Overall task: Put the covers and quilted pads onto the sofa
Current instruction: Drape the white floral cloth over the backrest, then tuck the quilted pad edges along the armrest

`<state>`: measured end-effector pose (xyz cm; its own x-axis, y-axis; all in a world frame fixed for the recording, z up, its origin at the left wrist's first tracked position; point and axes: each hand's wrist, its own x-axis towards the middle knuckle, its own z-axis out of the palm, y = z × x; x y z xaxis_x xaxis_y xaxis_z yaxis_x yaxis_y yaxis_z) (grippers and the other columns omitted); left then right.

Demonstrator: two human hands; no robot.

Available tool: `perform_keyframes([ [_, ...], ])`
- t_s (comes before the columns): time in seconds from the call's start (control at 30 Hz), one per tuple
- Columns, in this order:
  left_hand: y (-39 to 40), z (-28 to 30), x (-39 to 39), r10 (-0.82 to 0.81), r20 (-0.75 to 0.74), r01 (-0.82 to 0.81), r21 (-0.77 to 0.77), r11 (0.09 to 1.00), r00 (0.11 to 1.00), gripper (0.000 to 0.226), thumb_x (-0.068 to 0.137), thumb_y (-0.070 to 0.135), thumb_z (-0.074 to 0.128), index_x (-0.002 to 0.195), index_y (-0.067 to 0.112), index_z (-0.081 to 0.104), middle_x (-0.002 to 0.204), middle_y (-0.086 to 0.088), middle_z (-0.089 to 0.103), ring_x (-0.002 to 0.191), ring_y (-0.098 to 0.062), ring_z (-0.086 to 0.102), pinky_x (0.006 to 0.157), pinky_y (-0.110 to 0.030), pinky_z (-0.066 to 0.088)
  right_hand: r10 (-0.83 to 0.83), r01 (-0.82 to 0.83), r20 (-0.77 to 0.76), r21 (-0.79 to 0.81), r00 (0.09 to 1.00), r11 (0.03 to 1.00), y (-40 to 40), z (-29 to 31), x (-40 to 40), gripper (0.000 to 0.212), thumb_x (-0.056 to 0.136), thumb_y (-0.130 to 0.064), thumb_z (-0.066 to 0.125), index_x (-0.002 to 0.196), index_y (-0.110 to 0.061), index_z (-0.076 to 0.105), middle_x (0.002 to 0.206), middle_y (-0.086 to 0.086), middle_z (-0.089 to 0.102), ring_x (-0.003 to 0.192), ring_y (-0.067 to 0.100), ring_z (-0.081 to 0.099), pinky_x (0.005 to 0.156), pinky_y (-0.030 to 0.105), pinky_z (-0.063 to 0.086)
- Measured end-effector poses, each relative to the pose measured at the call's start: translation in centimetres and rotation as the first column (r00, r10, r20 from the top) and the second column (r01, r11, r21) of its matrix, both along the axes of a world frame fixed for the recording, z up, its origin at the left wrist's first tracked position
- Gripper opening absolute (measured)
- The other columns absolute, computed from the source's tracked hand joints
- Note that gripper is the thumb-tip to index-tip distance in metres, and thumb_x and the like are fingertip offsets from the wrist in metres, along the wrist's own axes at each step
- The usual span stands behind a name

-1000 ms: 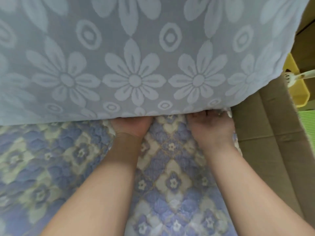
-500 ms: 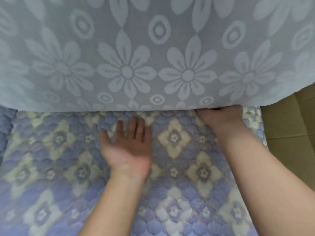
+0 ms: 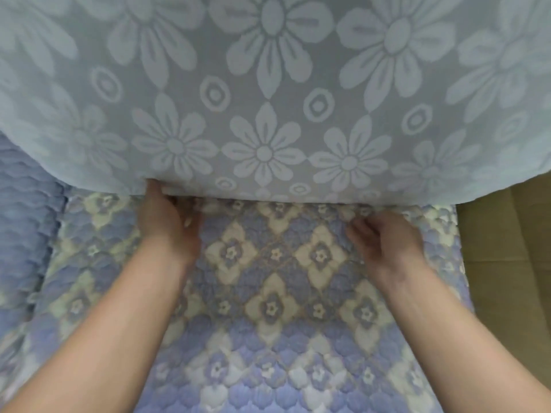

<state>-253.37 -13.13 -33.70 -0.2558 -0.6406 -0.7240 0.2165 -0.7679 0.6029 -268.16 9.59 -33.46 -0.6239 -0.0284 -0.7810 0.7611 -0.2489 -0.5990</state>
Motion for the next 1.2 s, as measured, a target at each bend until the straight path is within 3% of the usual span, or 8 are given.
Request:
perform_keyframes([
  [0.27,-6.0,0.6,-4.6,-0.055,-0.239,0.062,0.022,0.998,0.970,0.118,0.048,0.090,0.069,0.146,0.067,0.007,0.155,0.013,0.043,0.128,-0.034,0.057,0.093,-0.079,0.039,0.241,-0.267,-0.161,-0.166,0.957,0.949,-5.4,4.4,-2.4,0.030,0.090,0.010,0.038,0.108,0.008,0.062,0.116,0.019,0.068,0.108,0.035,0.064,0.096,0.054,0.052],
  [0.47,1.4,0.1,8.0,-0.370,0.479,0.546,-0.302,0.781,0.796,0.066,0.100,0.027,0.056,0.158,0.031,0.024,0.131,0.004,0.057,0.093,-0.008,0.066,0.070,-0.021,0.054,0.393,-0.386,-0.109,0.079,0.913,0.919,-0.1,1.8,3.4,0.023,0.095,-0.003,0.043,0.105,-0.019,0.055,0.089,-0.002,0.058,0.086,0.015,0.062,0.075,0.027,0.049],
  [0.53,5.4,-1.0,16.1,-0.300,0.791,0.764,-0.297,0.573,0.533,0.059,0.097,0.025,0.056,0.152,0.015,0.040,0.135,-0.012,0.056,0.110,-0.017,0.063,0.090,-0.022,0.049,0.650,-0.574,-0.086,0.393,0.755,0.718,1.4,0.4,7.2,0.031,0.090,-0.020,0.057,0.120,-0.025,0.060,0.095,-0.006,0.063,0.088,0.018,0.066,0.075,0.029,0.051],
  [0.63,11.8,-2.6,28.6,-0.253,0.959,0.880,0.007,0.476,0.129,0.060,0.095,0.037,0.057,0.151,0.023,0.042,0.161,-0.016,0.026,0.147,-0.035,0.025,0.118,-0.044,0.025,0.959,-0.683,0.089,0.719,0.269,0.125,2.1,0.0,13.6,0.053,0.084,-0.023,0.058,0.137,-0.022,0.058,0.128,0.006,0.062,0.117,0.031,0.059,0.097,0.038,0.045],
  [0.7,15.2,-2.5,35.0,-0.247,0.969,0.850,0.110,0.515,0.024,0.063,0.098,0.046,0.053,0.155,0.035,0.031,0.166,-0.008,0.009,0.152,-0.029,0.010,0.120,-0.048,0.020,0.984,-0.558,0.179,0.817,0.007,-0.144,1.4,0.0,18.1,0.056,0.086,-0.022,0.050,0.141,-0.015,0.053,0.143,0.022,0.049,0.128,0.041,0.046,0.107,0.041,0.035],
  [0.83,14.6,-3.5,43.1,-0.151,0.989,0.795,0.098,0.598,-0.009,0.061,0.097,0.053,0.039,0.151,0.026,0.038,0.160,-0.015,0.027,0.145,-0.037,0.028,0.115,-0.056,0.028,0.947,-0.318,0.156,0.916,-0.280,-0.245,-0.3,-2.4,27.5,0.072,0.075,-0.033,0.034,0.139,-0.006,0.054,0.144,0.033,0.042,0.126,0.054,0.041,0.109,0.055,0.035],
  [1.07,5.7,-4.6,50.6,-0.460,0.823,0.687,0.123,0.716,0.332,0.048,0.102,0.049,0.039,0.145,0.027,0.040,0.146,-0.010,0.051,0.127,-0.033,0.051,0.102,-0.045,0.041,0.903,-0.276,0.386,0.862,-0.186,-0.425,-4.5,-3.8,36.3,0.073,0.093,-0.028,0.038,0.160,-0.020,0.011,0.166,0.016,-0.006,0.151,0.041,-0.004,0.121,0.055,0.008],
  [1.2,4.7,-3.5,50.3,-0.559,0.827,0.783,0.391,0.485,-0.066,0.049,0.105,0.044,0.021,0.150,0.024,0.028,0.143,-0.019,0.052,0.126,-0.040,0.052,0.101,-0.049,0.038,0.895,-0.289,0.385,0.851,-0.225,-0.439,-4.6,-2.7,35.6,0.074,0.092,-0.028,0.039,0.160,-0.019,0.012,0.167,0.016,-0.003,0.152,0.040,-0.001,0.123,0.052,0.009],
])
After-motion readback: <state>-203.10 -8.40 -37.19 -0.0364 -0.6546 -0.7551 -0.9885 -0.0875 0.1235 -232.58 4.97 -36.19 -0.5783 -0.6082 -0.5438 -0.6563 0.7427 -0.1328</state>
